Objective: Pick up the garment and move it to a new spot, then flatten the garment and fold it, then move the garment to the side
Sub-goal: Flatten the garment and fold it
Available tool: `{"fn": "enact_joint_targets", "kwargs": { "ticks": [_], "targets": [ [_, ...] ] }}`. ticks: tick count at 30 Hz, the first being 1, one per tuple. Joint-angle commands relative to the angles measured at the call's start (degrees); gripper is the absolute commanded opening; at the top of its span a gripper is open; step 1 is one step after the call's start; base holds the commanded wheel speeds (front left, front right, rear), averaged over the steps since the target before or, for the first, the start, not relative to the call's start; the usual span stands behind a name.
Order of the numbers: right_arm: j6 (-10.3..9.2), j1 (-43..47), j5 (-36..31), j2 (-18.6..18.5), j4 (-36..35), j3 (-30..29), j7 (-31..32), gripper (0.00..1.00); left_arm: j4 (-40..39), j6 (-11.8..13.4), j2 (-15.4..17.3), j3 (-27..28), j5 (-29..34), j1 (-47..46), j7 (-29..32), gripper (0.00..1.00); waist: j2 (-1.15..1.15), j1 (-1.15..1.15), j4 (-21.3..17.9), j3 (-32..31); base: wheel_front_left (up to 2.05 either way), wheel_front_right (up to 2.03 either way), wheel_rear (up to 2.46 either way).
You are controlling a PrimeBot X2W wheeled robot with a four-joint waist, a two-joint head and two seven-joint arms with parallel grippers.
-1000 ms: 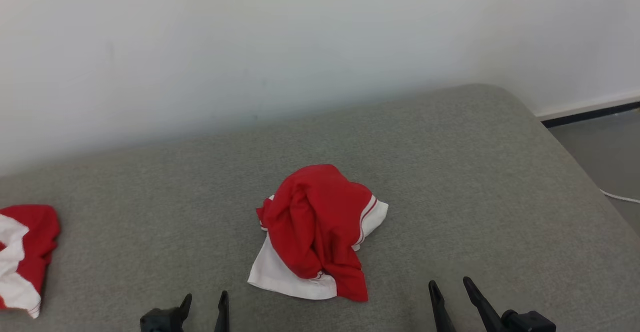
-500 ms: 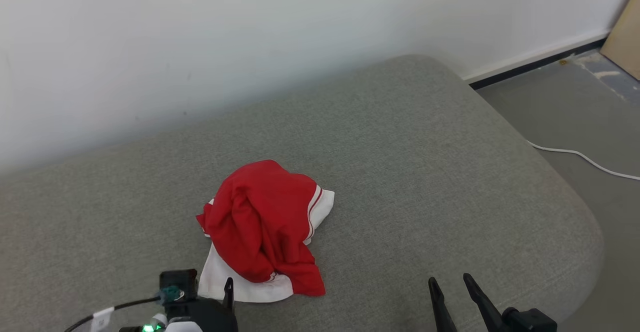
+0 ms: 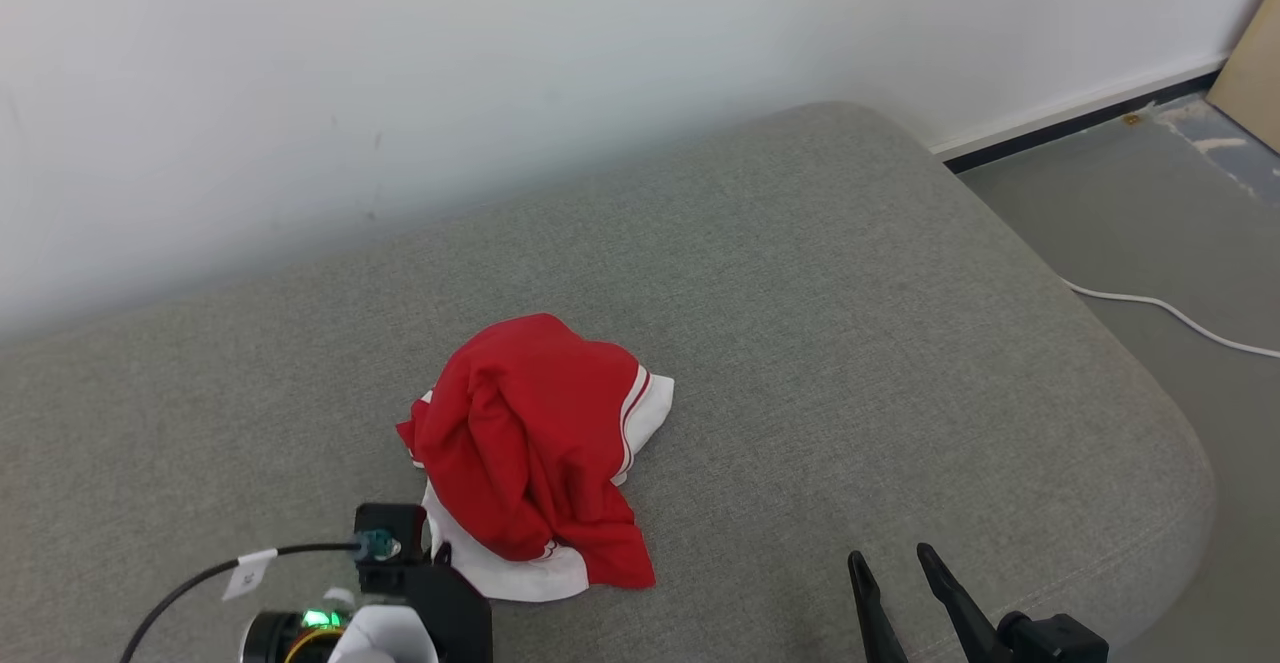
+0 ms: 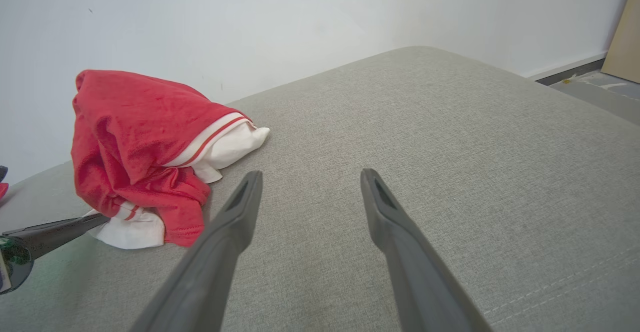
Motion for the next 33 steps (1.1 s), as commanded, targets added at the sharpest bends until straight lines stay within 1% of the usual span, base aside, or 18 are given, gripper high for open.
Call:
{"fn": "enact_joint_targets", "kwargs": {
  "ticks": [1,5,10,11,15,17,19,21,24,25,26,29,30,33],
  "targets": [
    [0.20,-0.5,0.4,0.1,0.1,0.1,-0.4,1.00,0.1,-0.4,-0.1,-0.1,-0.7,-1.5,-0.8,0.00,-0.01,0.00,0.2,0.0,0.00,0.00,0.00],
    [0.20,-0.8,0.8,0.1,0.4,0.2,-0.7,1.00,-1.0,-0.5,-0.3,-0.6,-2.0,-5.4,-3.4,0.00,-0.01,0.00,0.5,0.0,0.00,0.00,0.00],
    [0.20,-1.0,1.4,0.1,1.0,0.4,-1.1,1.00,-3.5,-1.0,-0.5,-2.3,-3.4,-13.4,-7.6,0.00,-0.01,0.00,0.6,-0.1,0.00,0.00,0.00],
    [0.20,-1.0,1.4,0.1,1.1,0.5,-1.1,1.00,-4.4,-1.4,-0.5,-3.2,-3.7,-15.4,-8.2,0.00,-0.01,0.00,0.5,-0.2,0.00,0.00,0.00],
    [0.20,-1.5,2.0,0.1,1.7,1.0,-1.5,1.00,-7.2,-1.6,-0.4,-8.0,-5.9,-22.3,-10.0,0.00,-0.01,0.00,-0.2,-0.3,0.00,0.00,0.00],
    [0.20,-1.6,2.0,0.1,2.0,1.2,-1.5,1.00,-8.7,-1.4,-0.4,-11.0,-7.4,-25.6,-10.8,0.00,-0.01,0.00,-0.5,-0.3,0.00,0.00,0.00],
    [0.20,-1.6,2.3,0.1,2.3,1.3,-1.9,1.00,-10.4,-2.0,-0.5,-14.7,-9.6,-28.4,-11.6,0.00,-0.01,0.00,-0.6,-0.2,0.00,0.00,0.00],
    [0.20,-1.6,2.4,0.1,2.5,1.5,-2.0,1.00,-11.8,-2.0,-0.4,-18.3,-11.1,-31.6,-12.8,0.00,-0.01,0.00,-0.8,-0.2,0.00,0.00,0.00],
    [0.20,-2.0,2.5,0.1,3.0,2.0,-2.1,1.00,-14.0,-1.2,-0.4,-23.1,-14.2,-36.1,-15.4,0.00,-0.01,0.00,-1.4,-0.2,0.00,0.00,0.00],
    [0.20,-2.0,2.5,0.1,3.0,2.0,-2.1,1.00,-14.0,-1.2,-0.4,-23.1,-14.2,-36.1,-15.4,0.00,-0.01,0.00,-1.4,-0.2,0.00,0.00,0.00],
    [0.20,-2.2,2.5,0.1,3.1,2.2,-2.2,1.00,-14.8,-0.7,-0.4,-24.4,-15.2,-37.6,-16.5,0.00,-0.01,0.00,-1.6,-0.2,0.00,0.00,0.00],
    [0.20,-2.5,2.7,0.1,3.6,2.9,-2.4,1.00,-16.4,0.9,-0.4,-27.9,-17.5,-42.3,-19.2,0.00,-0.01,0.00,-2.4,-0.3,0.00,0.00,0.00],
    [0.20,-2.7,3.0,0.1,3.9,3.3,-2.5,1.00,-17.3,1.9,-0.5,-30.1,-17.1,-45.3,-20.4,0.00,-0.01,0.00,-2.8,-0.2,0.00,0.00,0.00],
    [0.20,-2.8,3.3,0.1,4.4,3.7,-2.8,1.00,-18.9,3.8,-0.4,-30.8,-18.1,-48.5,-21.4,0.00,-0.01,0.00,-3.1,-0.1,0.00,0.00,0.00]
  ]
}}
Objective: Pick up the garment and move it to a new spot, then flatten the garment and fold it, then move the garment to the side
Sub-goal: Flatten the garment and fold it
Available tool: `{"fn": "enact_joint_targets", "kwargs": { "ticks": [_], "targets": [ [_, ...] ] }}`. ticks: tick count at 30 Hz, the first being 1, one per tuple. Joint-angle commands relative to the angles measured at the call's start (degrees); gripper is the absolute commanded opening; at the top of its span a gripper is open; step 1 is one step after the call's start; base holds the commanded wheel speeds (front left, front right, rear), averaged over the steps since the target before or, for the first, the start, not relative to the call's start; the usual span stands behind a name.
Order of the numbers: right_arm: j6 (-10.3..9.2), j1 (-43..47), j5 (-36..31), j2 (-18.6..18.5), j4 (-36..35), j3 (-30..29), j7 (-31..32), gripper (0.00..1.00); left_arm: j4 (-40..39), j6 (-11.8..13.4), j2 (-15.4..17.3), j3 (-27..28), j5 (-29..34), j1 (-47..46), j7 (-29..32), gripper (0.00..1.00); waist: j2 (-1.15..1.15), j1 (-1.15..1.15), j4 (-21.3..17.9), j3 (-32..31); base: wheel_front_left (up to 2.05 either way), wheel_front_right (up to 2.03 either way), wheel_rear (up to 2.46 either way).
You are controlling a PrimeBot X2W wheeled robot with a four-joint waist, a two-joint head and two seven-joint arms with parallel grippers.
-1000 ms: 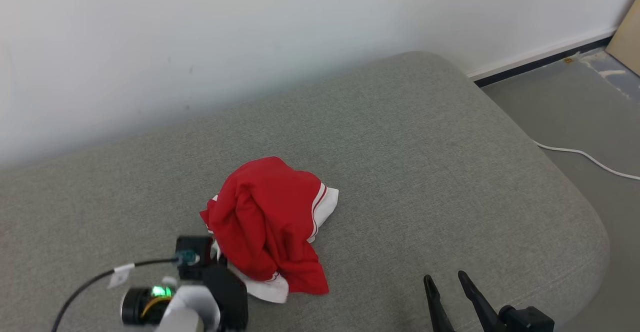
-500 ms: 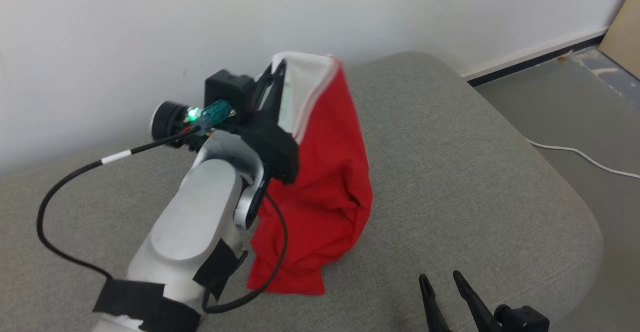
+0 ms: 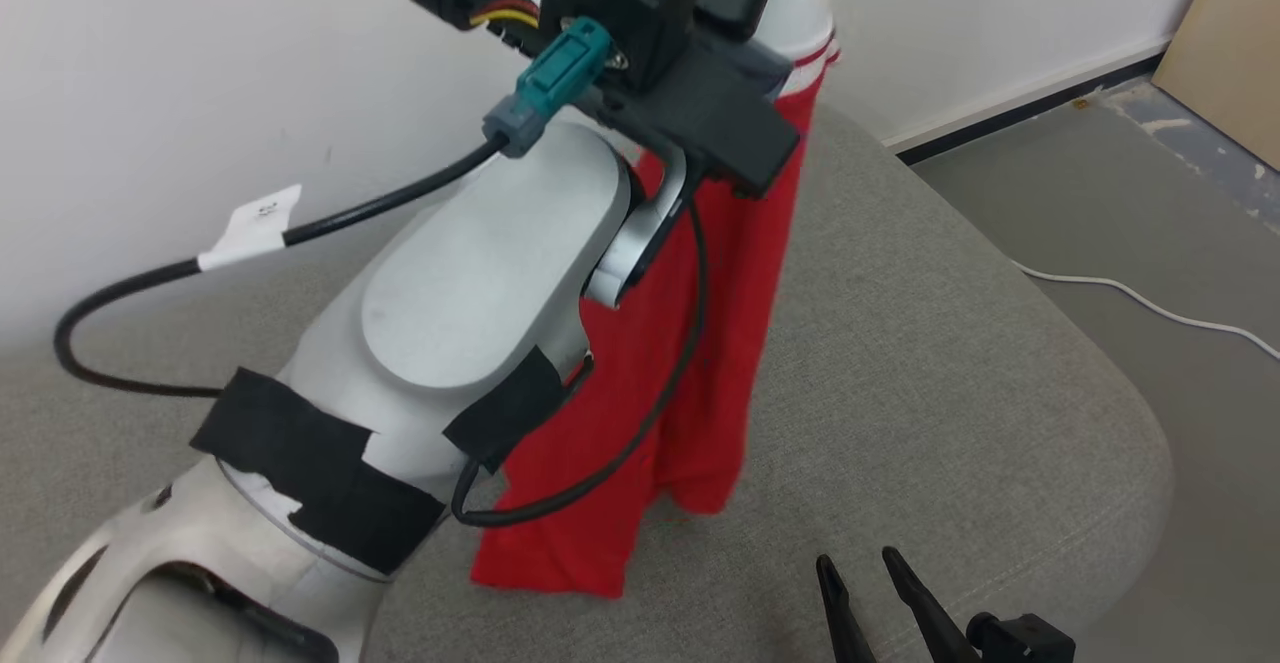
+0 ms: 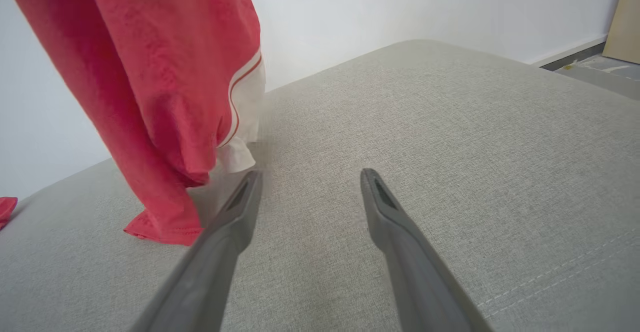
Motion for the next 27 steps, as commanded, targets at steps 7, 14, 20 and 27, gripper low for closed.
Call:
{"fn": "enact_joint_targets", "kwargs": {
  "ticks": [7,14,20,27],
  "targets": [
    [0.20,-0.3,0.8,0.1,0.6,-0.6,-1.1,1.00,-5.4,5.3,0.3,9.9,2.9,3.0,-0.4,0.00,0.00,0.00,3.2,1.2,0.00,0.00,0.00],
    [0.20,0.1,0.2,0.1,0.3,-0.6,-1.0,1.00,-2.4,5.2,3.3,19.4,4.3,19.7,-0.4,0.00,0.00,0.00,11.3,1.8,0.00,0.00,0.00],
    [0.20,-0.4,-0.2,0.1,-0.4,-0.6,-0.5,1.00,-0.4,5.2,6.5,25.5,4.8,35.5,-0.4,0.00,0.00,0.00,17.5,1.8,0.00,0.00,0.00],
    [0.20,-0.1,0.1,0.1,-0.8,-0.1,0.0,1.00,0.6,5.9,8.9,30.0,5.4,48.7,-0.4,0.00,0.00,0.00,20.1,1.4,0.00,0.00,0.00]
  ]
}}
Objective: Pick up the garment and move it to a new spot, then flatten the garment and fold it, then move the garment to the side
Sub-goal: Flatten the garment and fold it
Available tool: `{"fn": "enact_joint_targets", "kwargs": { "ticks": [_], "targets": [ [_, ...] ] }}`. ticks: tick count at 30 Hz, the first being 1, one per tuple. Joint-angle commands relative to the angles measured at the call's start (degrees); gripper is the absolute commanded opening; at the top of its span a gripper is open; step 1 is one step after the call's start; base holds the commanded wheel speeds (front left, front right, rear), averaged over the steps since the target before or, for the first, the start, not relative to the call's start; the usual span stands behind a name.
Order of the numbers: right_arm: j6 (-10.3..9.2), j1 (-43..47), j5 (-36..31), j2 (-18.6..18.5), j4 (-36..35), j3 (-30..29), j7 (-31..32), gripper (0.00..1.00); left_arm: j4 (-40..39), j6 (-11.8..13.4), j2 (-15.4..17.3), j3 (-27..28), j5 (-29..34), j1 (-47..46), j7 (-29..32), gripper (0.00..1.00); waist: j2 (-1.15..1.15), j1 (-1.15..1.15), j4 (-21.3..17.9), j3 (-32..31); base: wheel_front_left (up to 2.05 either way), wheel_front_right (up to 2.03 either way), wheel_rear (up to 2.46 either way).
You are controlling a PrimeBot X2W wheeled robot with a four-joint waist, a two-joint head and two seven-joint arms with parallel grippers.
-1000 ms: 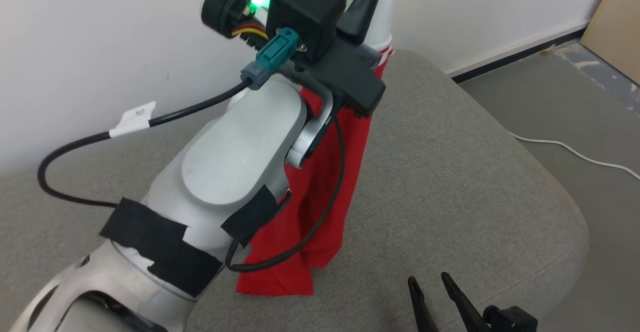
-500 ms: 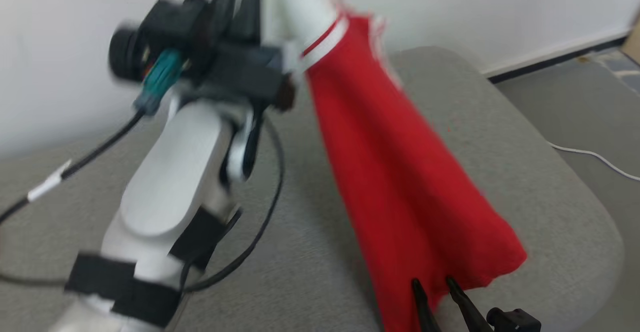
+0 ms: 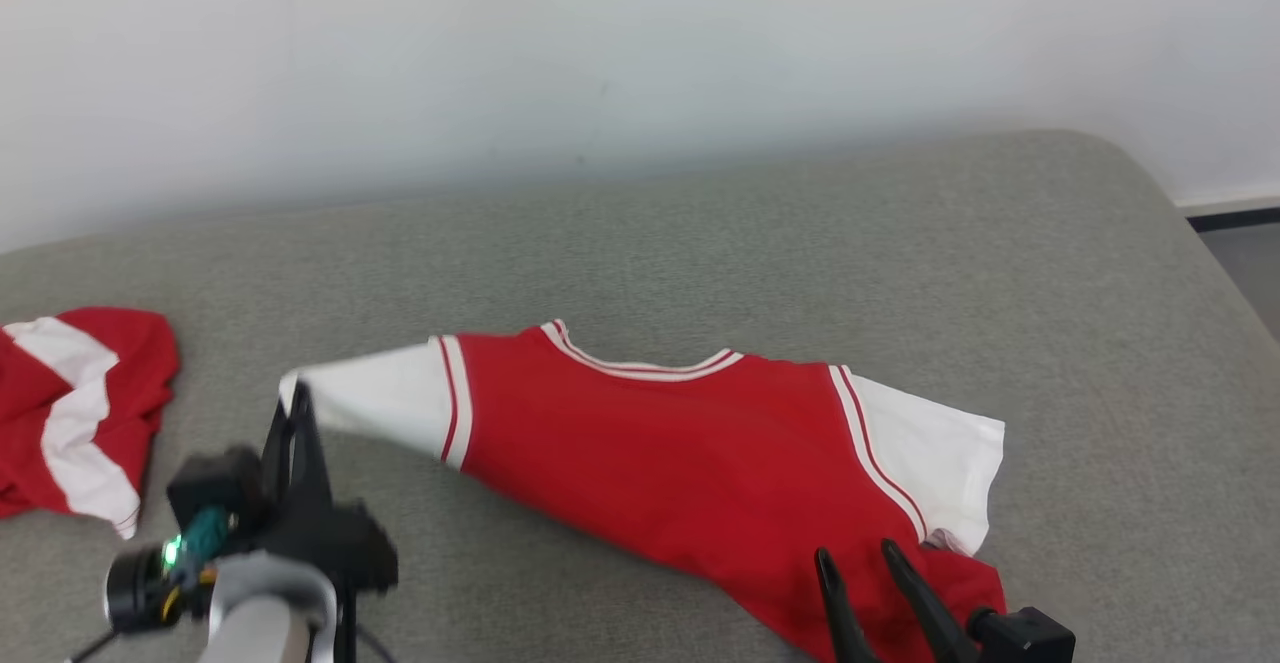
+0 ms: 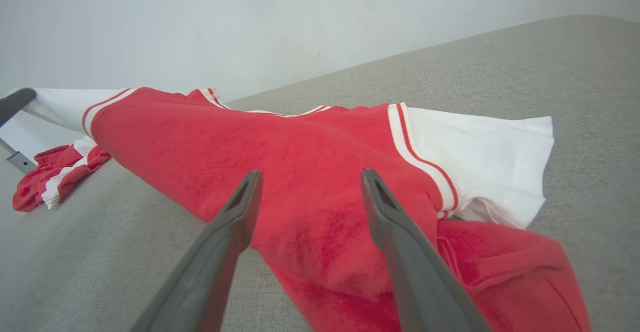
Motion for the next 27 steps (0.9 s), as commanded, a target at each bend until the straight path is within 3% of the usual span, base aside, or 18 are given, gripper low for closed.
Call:
{"fn": "enact_joint_targets", "kwargs": {
  "ticks": [1,3,4,5,9,13,19,24,27],
  "targets": [
    [0.20,0.2,0.1,0.1,-0.2,0.1,0.0,1.00,0.4,0.3,0.2,0.1,0.8,2.2,-0.2,0.00,0.00,0.00,1.6,-0.2,0.00,0.00,0.00],
    [0.20,0.4,0.0,0.1,-0.2,0.3,0.3,1.00,1.8,0.0,0.8,-0.3,0.1,4.6,1.3,0.00,0.00,0.00,1.4,-0.4,0.00,0.00,0.00],
    [0.20,0.4,-0.1,0.1,-0.2,0.3,0.4,1.00,2.3,-0.3,1.2,-0.7,0.2,5.3,2.3,0.85,0.00,0.00,1.2,-0.5,0.00,0.00,0.00],
    [0.20,0.4,-0.2,0.1,-0.2,0.2,0.3,1.00,2.4,-0.1,1.6,-1.1,0.5,5.9,3.2,1.00,0.00,0.00,0.9,-0.6,0.00,0.00,0.00],
    [0.20,0.5,-0.2,0.1,-0.4,-0.1,0.5,1.00,2.9,0.1,3.1,-2.4,0.8,8.0,7.6,1.00,0.00,0.00,-0.2,-0.8,0.00,0.00,0.00],
    [0.20,0.7,0.2,0.1,-0.4,-0.3,0.3,1.00,1.9,1.1,5.4,-3.6,1.3,9.4,15.8,1.00,0.00,0.00,-1.8,-1.2,0.00,0.00,0.00],
    [0.20,1.3,0.6,0.1,-0.3,-0.5,0.1,1.00,-9.8,4.6,9.6,-5.1,3.7,7.5,27.6,1.00,0.00,0.00,-3.7,-1.7,0.00,0.00,0.00],
    [0.20,0.6,0.8,0.1,-0.4,-0.1,0.0,1.00,-19.0,2.3,8.7,-8.0,2.8,1.4,36.4,1.00,0.00,0.00,-6.5,-1.3,0.00,0.00,0.00],
    [0.20,-0.2,1.0,0.1,-0.4,0.3,0.0,1.00,-17.9,0.1,6.3,-10.4,1.2,-3.7,42.1,1.00,0.00,0.00,-9.2,-0.5,0.00,0.00,0.00]
  ]
}}
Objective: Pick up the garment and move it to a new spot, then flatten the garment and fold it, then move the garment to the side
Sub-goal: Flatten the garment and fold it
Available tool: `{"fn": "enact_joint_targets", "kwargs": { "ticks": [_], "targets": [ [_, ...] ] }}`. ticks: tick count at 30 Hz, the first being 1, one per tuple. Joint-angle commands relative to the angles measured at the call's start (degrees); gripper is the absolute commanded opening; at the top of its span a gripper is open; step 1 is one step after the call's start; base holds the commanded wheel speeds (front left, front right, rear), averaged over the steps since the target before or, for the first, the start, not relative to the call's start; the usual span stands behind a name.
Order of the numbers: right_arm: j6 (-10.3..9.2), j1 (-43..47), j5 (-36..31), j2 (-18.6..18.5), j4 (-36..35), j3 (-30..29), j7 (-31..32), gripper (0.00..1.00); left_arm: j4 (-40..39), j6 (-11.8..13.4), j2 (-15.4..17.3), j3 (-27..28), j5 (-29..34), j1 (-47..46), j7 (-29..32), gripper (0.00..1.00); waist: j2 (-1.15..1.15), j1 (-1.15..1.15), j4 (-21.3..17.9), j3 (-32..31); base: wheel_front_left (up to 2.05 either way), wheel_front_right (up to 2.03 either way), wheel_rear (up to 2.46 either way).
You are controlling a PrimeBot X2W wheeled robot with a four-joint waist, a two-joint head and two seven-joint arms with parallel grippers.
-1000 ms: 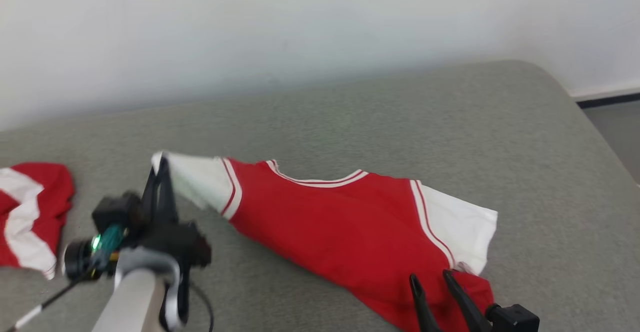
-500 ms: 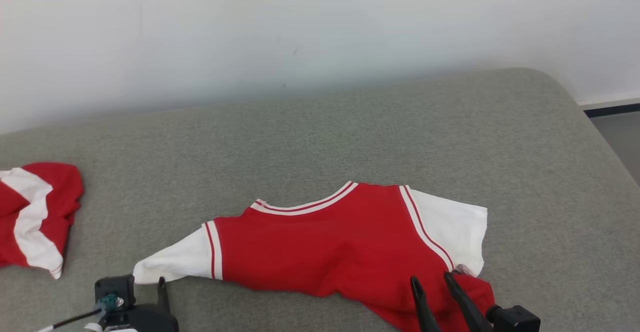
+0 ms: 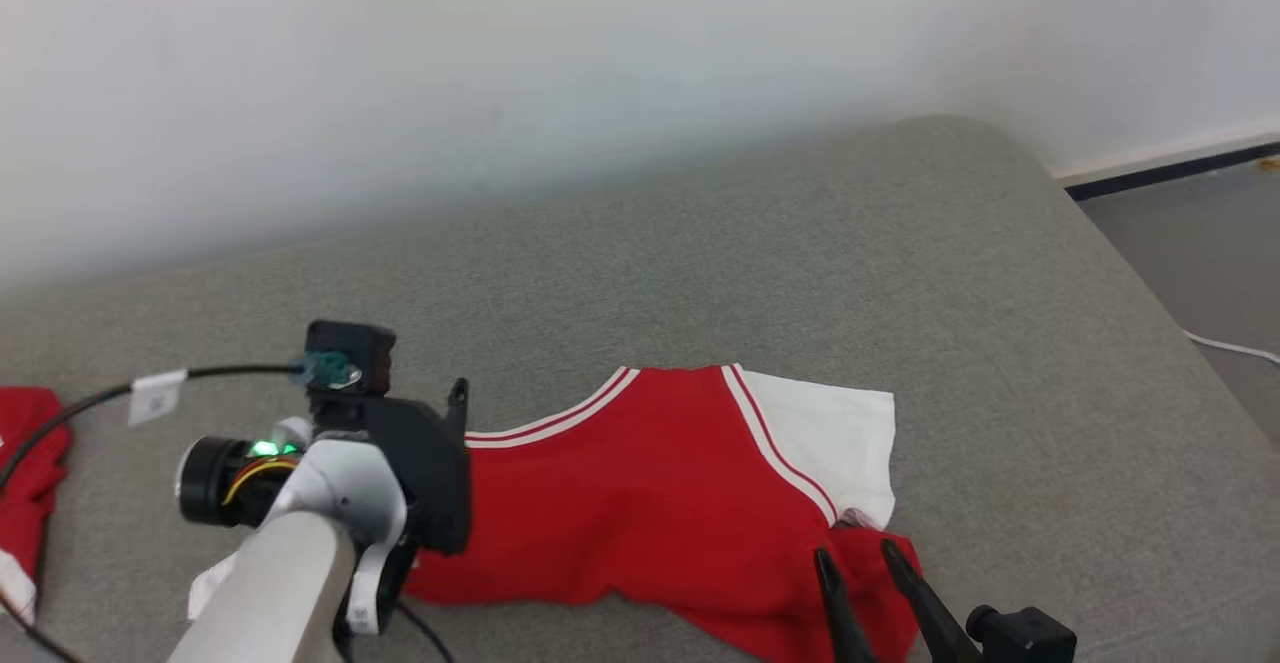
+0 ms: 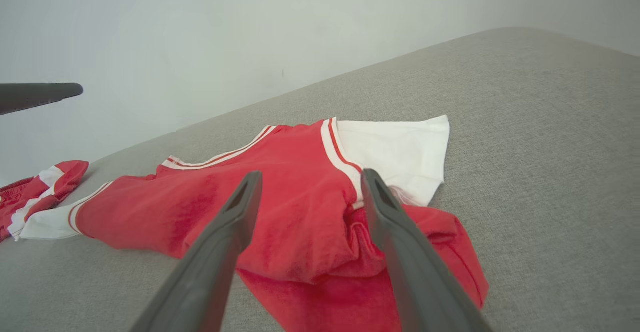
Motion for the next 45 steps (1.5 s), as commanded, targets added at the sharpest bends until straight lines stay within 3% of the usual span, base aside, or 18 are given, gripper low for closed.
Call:
{"fn": "enact_joint_targets", "kwargs": {
  "ticks": [1,5,10,14,30,34,39,40,41,45],
  "targets": [
    [0.20,-0.7,0.4,0.1,0.0,0.2,-0.2,1.00,1.8,-0.6,-1.5,-1.1,-1.0,-2.3,2.9,1.00,0.00,0.01,-3.7,1.2,0.00,0.00,0.00],
    [0.21,-1.5,0.9,0.1,0.3,0.9,-0.7,1.00,7.6,-2.6,-5.5,-3.4,-2.1,-8.2,6.4,1.00,0.00,0.01,-8.9,3.2,0.00,0.00,0.00],
    [0.21,-2.4,2.2,0.2,1.2,1.5,-1.9,1.00,16.5,-4.6,-7.3,-6.9,0.0,-14.5,8.7,1.00,0.00,0.01,-14.6,6.6,0.00,0.00,0.00],
    [0.20,-2.8,3.6,0.2,2.1,2.0,-3.1,1.00,22.3,-7.6,-7.9,-9.6,1.8,-19.0,9.2,1.00,0.00,0.01,-17.6,9.1,0.00,0.00,0.00],
    [0.20,-2.9,7.7,0.2,1.8,1.8,-5.2,1.00,39.8,-14.3,-10.1,-17.0,6.8,-32.2,10.6,1.00,0.00,0.01,-18.8,15.5,0.00,0.00,0.00],
    [0.20,-2.5,8.2,0.2,0.8,1.4,-5.3,1.00,43.9,-15.8,-10.7,-18.8,6.1,-33.5,15.2,1.00,0.00,0.01,-18.8,16.2,0.00,0.00,0.00],
    [0.20,-2.9,8.4,0.2,1.1,2.1,-5.2,1.00,45.5,-17.2,-13.0,-20.7,0.9,-30.7,23.6,1.00,0.00,0.01,-18.5,15.8,0.00,0.00,0.00],
    [0.20,-3.3,8.3,0.2,1.2,2.3,-5.2,1.00,44.8,-17.3,-13.3,-21.2,0.3,-30.4,23.7,0.44,0.00,0.01,-18.5,15.7,0.00,0.00,0.00],
    [0.20,-3.7,8.4,0.2,1.2,2.5,-5.2,1.00,43.7,-17.3,-13.7,-22.0,-0.1,-30.2,23.0,0.00,0.00,0.01,-18.5,15.6,0.00,0.00,0.00],
    [0.20,-4.6,8.3,0.2,1.6,3.3,-5.2,1.00,40.2,-17.3,-13.0,-24.0,-1.3,-31.0,18.9,0.00,0.00,0.01,-18.3,15.4,0.00,0.00,0.00]
  ]
}}
